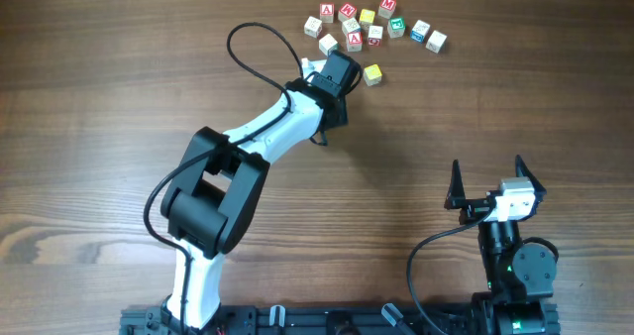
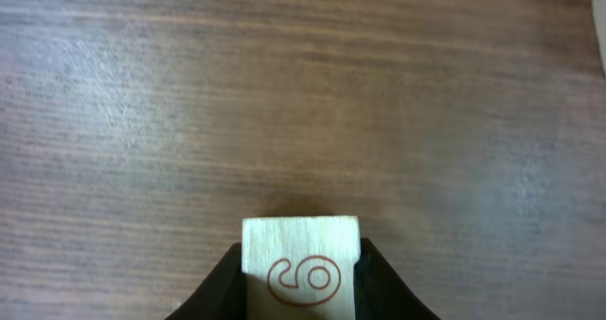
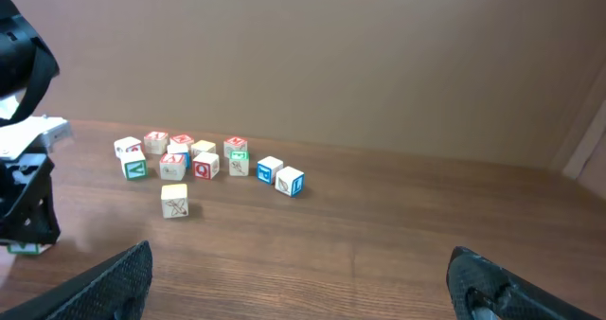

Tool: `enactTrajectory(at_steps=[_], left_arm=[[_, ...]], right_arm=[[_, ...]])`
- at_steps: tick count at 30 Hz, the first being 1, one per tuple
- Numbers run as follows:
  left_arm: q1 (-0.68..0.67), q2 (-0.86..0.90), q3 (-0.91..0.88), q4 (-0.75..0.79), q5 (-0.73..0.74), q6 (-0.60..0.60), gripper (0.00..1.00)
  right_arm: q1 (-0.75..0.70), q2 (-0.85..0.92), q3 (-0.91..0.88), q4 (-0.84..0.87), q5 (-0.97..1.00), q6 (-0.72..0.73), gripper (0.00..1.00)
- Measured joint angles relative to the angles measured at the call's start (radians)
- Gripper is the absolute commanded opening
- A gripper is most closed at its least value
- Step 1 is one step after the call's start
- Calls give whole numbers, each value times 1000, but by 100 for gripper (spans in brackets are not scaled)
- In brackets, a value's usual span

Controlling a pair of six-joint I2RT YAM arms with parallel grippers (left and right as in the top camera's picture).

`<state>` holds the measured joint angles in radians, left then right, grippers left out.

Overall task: Form a horizontal line
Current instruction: 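Close the left gripper on the white block and lift it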

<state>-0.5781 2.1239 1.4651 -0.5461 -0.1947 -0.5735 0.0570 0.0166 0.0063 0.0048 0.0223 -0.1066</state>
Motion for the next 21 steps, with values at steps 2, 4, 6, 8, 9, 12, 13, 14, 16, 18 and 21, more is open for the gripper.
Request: enactTrajectory(at_steps=[2,4,6,8,9,12,13,14,16,18,21], left_arm=[[-14,-3,0,-21,0,0,22],[-18,-5,0,-31,0,0,24],[-19,-6,0,-33,0,0,27],[-19,-7,0,-42,1,4,29],[-19,-8,0,-47,1,4,29],[-19,-9,0,-57,1,5,34],[-19,-9,-1,-63,5,8,34],[-19,-9,-7,-69,6,8,35],[-22,-9,-10,-76,6,8,42],[-23,-9,-16,-89,8,11,45],[-23,-9,-17,-87,9,12,47]], right_arm=[[0,0,0,0,0,0,100],[0,0,0,0,0,0,100],[0,0,0,0,0,0,100],[0,0,0,0,0,0,100],[0,0,0,0,0,0,100],[0,0,0,0,0,0,100],[0,0,0,0,0,0,100],[0,0,0,0,0,0,100],[0,0,0,0,0,0,100],[0,0,0,0,0,0,100],[0,0,0,0,0,0,100]])
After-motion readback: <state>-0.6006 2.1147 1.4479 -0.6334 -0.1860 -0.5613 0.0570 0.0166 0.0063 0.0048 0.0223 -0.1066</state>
